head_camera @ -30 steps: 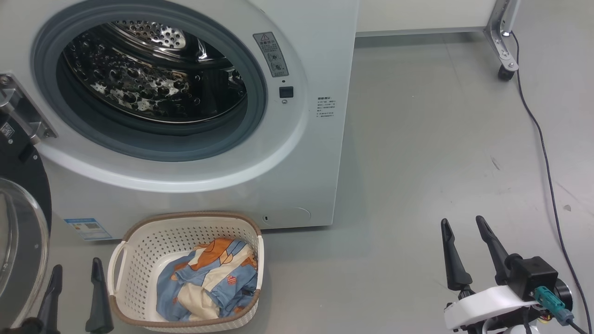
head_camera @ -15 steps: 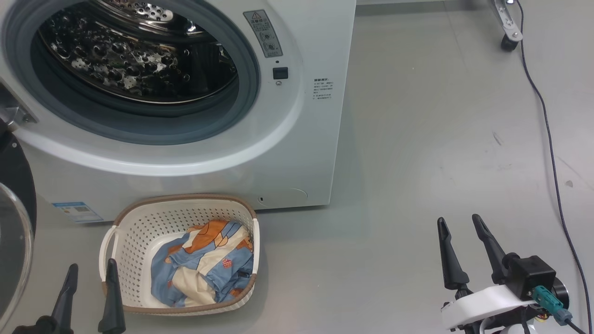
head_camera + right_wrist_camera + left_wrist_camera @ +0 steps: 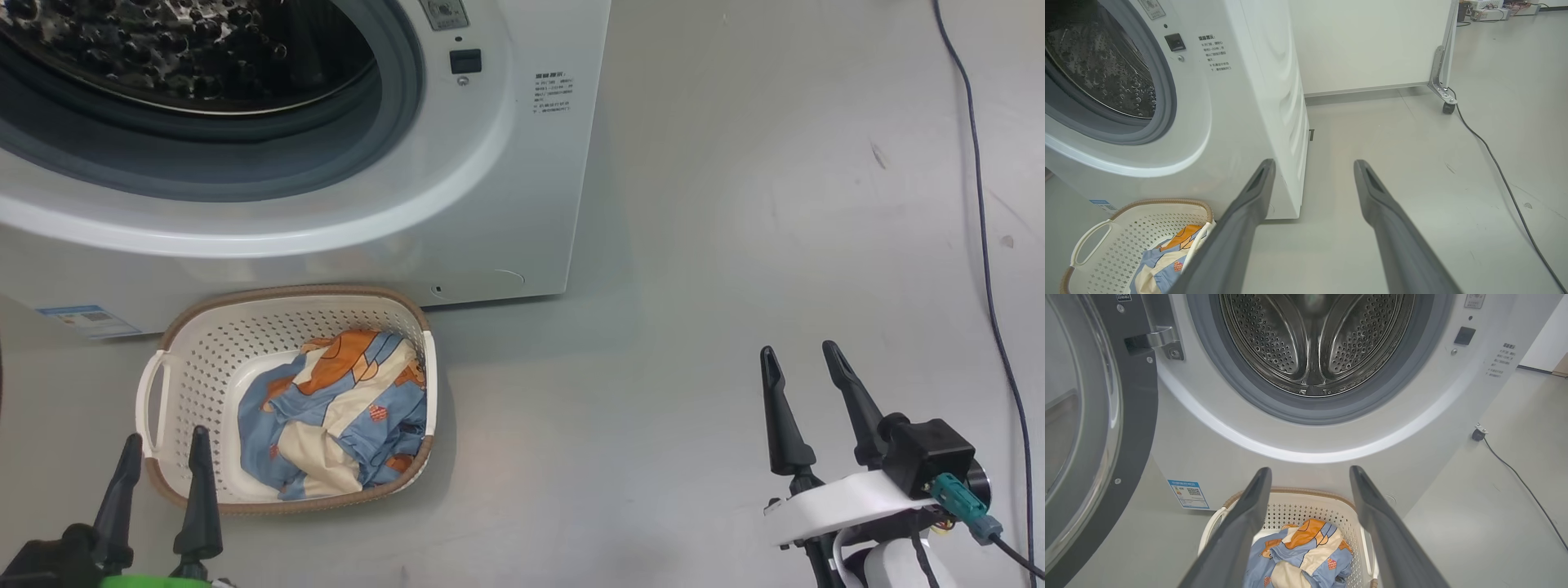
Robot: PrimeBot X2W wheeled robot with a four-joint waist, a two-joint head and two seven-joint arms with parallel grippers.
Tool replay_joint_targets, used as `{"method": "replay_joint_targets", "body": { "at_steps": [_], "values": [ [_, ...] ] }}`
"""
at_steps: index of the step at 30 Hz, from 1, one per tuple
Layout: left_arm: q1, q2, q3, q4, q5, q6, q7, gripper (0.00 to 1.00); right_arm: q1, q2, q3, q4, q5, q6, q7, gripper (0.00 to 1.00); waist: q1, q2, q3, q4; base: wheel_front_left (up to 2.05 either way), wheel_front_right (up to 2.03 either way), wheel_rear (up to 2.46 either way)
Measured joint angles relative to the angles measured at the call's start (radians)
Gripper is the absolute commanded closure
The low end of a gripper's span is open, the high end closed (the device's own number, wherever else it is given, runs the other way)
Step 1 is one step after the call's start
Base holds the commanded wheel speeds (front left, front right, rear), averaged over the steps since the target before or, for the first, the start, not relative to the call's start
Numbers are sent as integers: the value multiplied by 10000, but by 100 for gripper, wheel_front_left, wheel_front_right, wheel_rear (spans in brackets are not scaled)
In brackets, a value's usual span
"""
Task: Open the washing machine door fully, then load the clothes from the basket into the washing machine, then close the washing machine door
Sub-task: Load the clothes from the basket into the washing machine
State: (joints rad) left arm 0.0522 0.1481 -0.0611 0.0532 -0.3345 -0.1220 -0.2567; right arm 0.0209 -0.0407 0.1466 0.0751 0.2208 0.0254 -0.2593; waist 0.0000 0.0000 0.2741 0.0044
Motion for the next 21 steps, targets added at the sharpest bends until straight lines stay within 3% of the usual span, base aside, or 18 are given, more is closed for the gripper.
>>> {"method": "replay_joint_targets", "body": {
  "at_steps": [7, 21],
  "values": [
    [-598, 230, -462, 414, -274, 0, 0, 0, -199, -6, 188, -8, 10, -173, -2, 0, 0, 0, 821, -211, 0, 0, 0],
    [-2557, 1327, -1087, 1248, -640, 0, 0, 0, -1261, -40, 940, -368, 81, -370, -2, 0, 1, 0, 2641, -467, 0, 0, 0]
  ]
}}
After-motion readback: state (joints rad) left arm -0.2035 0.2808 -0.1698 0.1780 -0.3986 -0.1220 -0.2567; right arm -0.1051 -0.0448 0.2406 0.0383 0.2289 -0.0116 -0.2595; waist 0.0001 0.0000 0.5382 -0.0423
